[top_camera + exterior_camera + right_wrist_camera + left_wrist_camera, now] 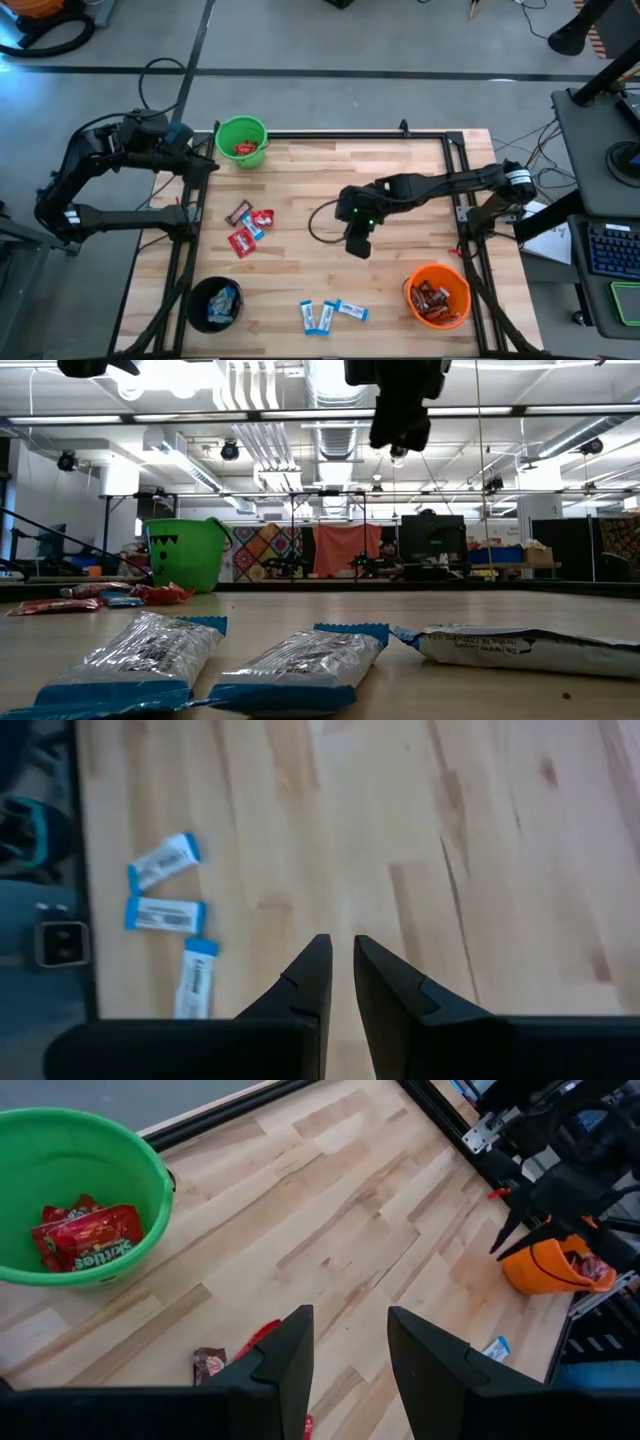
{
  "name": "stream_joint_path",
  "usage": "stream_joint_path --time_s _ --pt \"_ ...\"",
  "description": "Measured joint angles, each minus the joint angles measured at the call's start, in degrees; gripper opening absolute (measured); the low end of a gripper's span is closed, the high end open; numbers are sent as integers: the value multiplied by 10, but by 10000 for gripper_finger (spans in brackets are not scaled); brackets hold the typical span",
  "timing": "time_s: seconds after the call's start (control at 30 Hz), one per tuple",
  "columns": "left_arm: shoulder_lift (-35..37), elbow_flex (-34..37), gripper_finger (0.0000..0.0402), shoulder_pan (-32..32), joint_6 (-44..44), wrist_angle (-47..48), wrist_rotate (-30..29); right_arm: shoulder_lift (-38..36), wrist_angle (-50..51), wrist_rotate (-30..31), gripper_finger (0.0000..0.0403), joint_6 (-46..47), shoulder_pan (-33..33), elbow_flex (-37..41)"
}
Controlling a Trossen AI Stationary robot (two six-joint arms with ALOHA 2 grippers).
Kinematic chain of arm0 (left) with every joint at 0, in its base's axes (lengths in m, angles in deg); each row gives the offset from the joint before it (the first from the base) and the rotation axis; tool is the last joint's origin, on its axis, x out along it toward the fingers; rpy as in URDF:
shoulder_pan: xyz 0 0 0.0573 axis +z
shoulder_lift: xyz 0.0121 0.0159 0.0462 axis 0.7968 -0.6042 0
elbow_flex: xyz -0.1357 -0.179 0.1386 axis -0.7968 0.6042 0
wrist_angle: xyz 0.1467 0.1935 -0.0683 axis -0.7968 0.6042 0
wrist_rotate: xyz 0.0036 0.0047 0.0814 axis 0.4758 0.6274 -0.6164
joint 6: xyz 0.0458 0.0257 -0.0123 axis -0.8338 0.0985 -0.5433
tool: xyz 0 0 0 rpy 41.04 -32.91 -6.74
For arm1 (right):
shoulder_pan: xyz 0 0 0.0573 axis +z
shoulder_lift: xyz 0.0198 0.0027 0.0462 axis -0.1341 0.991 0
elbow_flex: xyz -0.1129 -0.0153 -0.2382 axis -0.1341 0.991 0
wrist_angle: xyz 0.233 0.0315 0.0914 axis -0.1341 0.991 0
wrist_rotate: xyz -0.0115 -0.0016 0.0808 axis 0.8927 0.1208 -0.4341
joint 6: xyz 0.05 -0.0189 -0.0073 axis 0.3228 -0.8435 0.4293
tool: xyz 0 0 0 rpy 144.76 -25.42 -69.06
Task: Sort candy
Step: Put the white chocolate into the black bucket
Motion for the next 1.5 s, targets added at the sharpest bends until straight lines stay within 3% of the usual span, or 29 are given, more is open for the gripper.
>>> stream_joint_path --time_s 0.2,0.47,0.6,0.8,0.97,1.33,1.5 --pt "0 0 113 0 -2 0 0 -6 -17 -63 38 -27 -33 -1" --pt "2 0 113 0 -2 1 0 -6 -127 -248 38 -58 -55 -1" --pt "1 0 113 0 3 2 -23 -6 -180 -281 38 -64 -55 -1" --pt "2 0 113 0 6 2 -26 -6 -206 -285 38 -104 -55 -1" --pt "1 0 113 0 -2 2 -26 -6 -253 -287 38 -65 -55 -1" --pt "-9 0 113 0 -4 2 -26 -6 -258 -288 38 -38 -54 0" --pt "-25 0 113 0 -4 1 -26 -6 -323 -229 38 -29 -54 0"
